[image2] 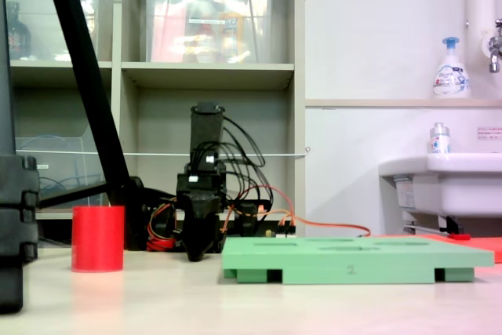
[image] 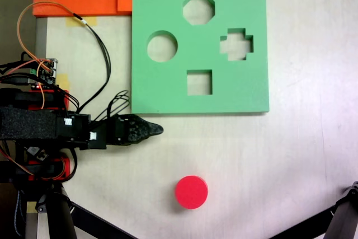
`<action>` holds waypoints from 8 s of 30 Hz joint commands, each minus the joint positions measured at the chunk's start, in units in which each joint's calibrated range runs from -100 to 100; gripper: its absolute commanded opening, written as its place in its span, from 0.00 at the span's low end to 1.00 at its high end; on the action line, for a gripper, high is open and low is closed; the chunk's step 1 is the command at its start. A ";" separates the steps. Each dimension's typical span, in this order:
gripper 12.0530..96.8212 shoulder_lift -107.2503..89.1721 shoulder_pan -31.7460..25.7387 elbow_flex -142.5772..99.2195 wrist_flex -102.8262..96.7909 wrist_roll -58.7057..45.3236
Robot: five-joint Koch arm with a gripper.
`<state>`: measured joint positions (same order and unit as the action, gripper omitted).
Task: Put the cylinder block into the corresponding hole
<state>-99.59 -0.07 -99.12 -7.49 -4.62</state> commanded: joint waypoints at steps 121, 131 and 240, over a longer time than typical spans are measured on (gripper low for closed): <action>0.83 17.89 5.62 -0.88 -62.47 56.90; 0.86 62.58 7.03 4.10 -90.30 56.80; 0.12 45.54 6.20 25.34 -74.89 55.82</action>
<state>-40.77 7.20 -74.13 -87.08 51.50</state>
